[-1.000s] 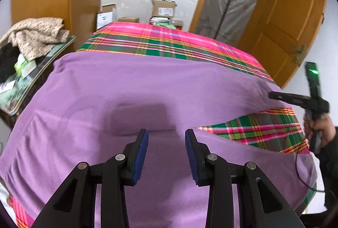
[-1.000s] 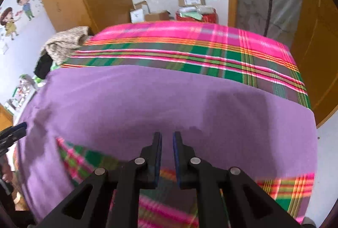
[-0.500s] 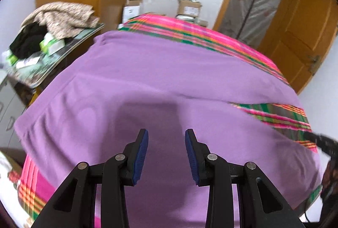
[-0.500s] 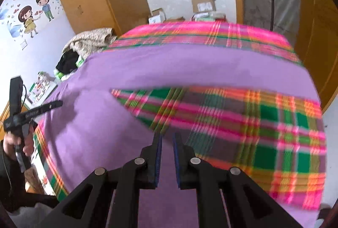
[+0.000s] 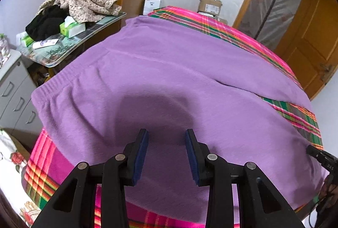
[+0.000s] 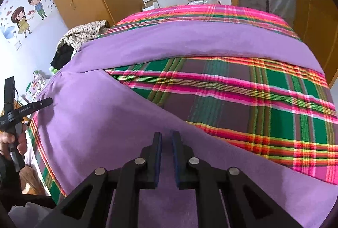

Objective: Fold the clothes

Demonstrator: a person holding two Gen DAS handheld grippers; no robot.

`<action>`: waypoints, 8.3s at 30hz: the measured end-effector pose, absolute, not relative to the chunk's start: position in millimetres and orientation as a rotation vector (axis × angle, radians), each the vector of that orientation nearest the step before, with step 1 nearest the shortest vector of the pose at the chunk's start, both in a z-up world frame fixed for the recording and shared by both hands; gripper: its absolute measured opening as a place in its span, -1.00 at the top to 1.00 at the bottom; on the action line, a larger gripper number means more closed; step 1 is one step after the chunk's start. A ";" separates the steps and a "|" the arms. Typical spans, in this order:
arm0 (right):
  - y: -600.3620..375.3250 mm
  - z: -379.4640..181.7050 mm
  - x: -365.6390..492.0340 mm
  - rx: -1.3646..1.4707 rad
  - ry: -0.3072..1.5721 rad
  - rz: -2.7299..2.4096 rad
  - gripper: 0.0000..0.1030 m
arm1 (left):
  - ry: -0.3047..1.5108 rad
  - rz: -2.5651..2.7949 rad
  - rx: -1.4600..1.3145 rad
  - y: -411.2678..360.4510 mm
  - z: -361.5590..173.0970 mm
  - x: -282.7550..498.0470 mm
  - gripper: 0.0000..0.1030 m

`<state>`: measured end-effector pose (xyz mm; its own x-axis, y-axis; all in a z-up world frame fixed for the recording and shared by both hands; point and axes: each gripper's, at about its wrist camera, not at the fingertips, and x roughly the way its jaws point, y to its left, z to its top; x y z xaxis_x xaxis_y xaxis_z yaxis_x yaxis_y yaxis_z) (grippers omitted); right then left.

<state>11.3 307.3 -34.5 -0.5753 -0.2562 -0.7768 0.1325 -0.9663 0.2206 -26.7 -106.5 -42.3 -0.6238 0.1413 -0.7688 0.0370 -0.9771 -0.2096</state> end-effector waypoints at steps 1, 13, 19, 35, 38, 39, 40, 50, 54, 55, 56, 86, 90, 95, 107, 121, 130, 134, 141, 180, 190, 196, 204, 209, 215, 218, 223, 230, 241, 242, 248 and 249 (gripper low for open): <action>307.2 -33.6 12.8 1.305 -0.201 -2.610 0.81 | -0.318 2.768 -1.333 -107.6 -41.8 -26.1 0.28; 303.2 -39.1 18.6 1.257 -0.108 -2.651 0.39 | -0.222 2.757 -1.261 -68.6 -25.9 -30.7 0.29; 288.8 -39.1 19.3 1.252 -0.012 -2.641 0.15 | -0.172 2.753 -1.226 -48.8 -18.1 -32.1 0.28; 274.7 -41.1 19.4 1.269 0.106 -2.670 0.00 | -0.043 2.777 -1.234 -15.9 -27.4 -33.8 0.26; 277.1 -40.5 19.9 1.268 0.094 -2.678 0.06 | -0.026 2.779 -1.233 -13.0 -29.6 -34.4 0.26; 278.2 -40.2 20.0 1.268 0.089 -2.685 0.13 | -0.021 2.779 -1.233 -12.0 -30.1 -34.5 0.26; 279.4 -39.8 20.1 1.270 0.082 -2.692 0.16 | -0.018 2.777 -1.233 -10.9 -30.6 -34.7 0.26; 308.6 -34.9 20.1 1.306 -0.067 -2.785 0.34 | 0.004 2.752 -1.263 -3.6 -37.8 -37.3 0.26; 311.2 -31.9 22.1 1.290 -0.089 -2.783 0.38 | 0.009 2.790 -1.263 -11.9 -35.0 -37.4 0.26; 309.3 -31.0 22.5 1.282 -0.083 -2.777 0.38 | 0.010 2.799 -1.263 -14.0 -34.3 -37.5 0.26; 307.4 -30.2 22.7 1.275 -0.077 -2.771 0.38 | 0.011 2.808 -1.262 -16.0 -33.6 -37.5 0.26; 279.6 33.8 25.9 0.928 0.088 -2.709 0.44 | 0.051 2.961 -1.060 -35.8 15.3 -38.6 0.26; 273.1 35.2 17.9 0.942 0.117 -2.684 0.44 | 0.048 2.958 -1.066 -34.1 16.3 -43.9 0.26; 263.2 42.5 10.1 0.965 0.154 -2.650 0.36 | 0.057 2.944 -1.081 -33.6 15.5 -47.2 0.26; 258.0 48.2 -31.9 1.052 0.122 -2.605 0.32 | 0.011 2.948 -1.190 -52.3 10.1 -67.2 0.26; 239.0 41.3 -88.2 1.140 0.289 -2.504 0.22 | 0.055 2.916 -1.213 -63.1 18.0 -103.3 0.18; 237.0 32.9 -130.0 1.145 0.320 -2.458 0.21 | 0.029 2.915 -1.225 -83.7 26.5 -144.0 0.14; 241.1 31.0 -153.7 1.128 0.319 -2.431 0.20 | -0.030 2.904 -1.251 -102.5 27.2 -164.9 -0.05; 249.0 16.9 -196.1 1.128 0.269 -2.385 0.21 | -0.057 2.864 -1.268 -123.4 21.5 -201.6 -0.19; 268.7 -35.6 -319.0 1.219 0.259 -2.254 0.30 | -0.033 2.840 -1.486 -163.6 -41.8 -329.2 -0.10; 262.6 -22.9 -307.8 1.227 0.305 -2.309 0.93 | 0.029 2.845 -1.411 -152.8 -31.3 -318.7 0.49; 266.1 8.4 -280.6 1.147 0.293 -2.346 0.93 | 0.008 2.898 -1.258 -153.6 -1.5 -289.9 0.51; 269.1 49.6 -214.0 1.024 0.292 -2.373 0.93 | -0.070 2.932 -1.098 -157.4 28.9 -225.0 0.53; 269.9 51.7 -165.6 1.011 0.292 -2.354 0.93 | -0.106 2.925 -1.057 -160.9 28.7 -180.4 0.53; 271.0 20.8 -122.6 1.087 0.281 -2.302 0.93 | -0.061 2.904 -1.114 -157.9 2.4 -130.6 0.50; 269.6 -1.2 -112.6 1.162 0.280 -2.283 0.92 | -0.030 2.899 -1.166 -155.3 -11.3 -115.1 0.46; 273.4 -8.9 -104.2 1.192 0.225 -2.304 0.91 | -0.121 2.923 -1.156 -161.8 -10.1 -90.7 0.35; 267.4 -6.3 -95.3 1.155 0.243 -2.334 0.54 | -0.286 2.914 -1.117 -159.2 -2.1 -68.6 -0.13; 263.9 -14.0 -97.5 1.174 0.238 -2.331 0.53 | -0.429 2.846 -1.220 -143.7 -15.4 -59.8 -0.17; 263.6 -14.4 -97.7 1.175 0.237 -2.331 0.53 | -0.411 2.842 -1.223 -138.9 -15.1 -60.8 -0.17; 261.7 -16.7 -98.2 1.184 0.228 -2.336 0.53 | -0.388 2.806 -1.240 -117.6 -14.6 -70.8 -0.17; 261.4 -16.6 -97.5 1.183 0.225 -2.335 0.51 | -0.382 2.804 -1.246 -115.3 -14.4 -72.5 -0.17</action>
<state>-97.5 261.4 -16.6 -0.4916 -0.3647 -0.7908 0.5091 -0.8571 0.0788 -72.5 -115.3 -14.4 -0.6742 0.1442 -0.7243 0.0549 -0.9683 -0.2439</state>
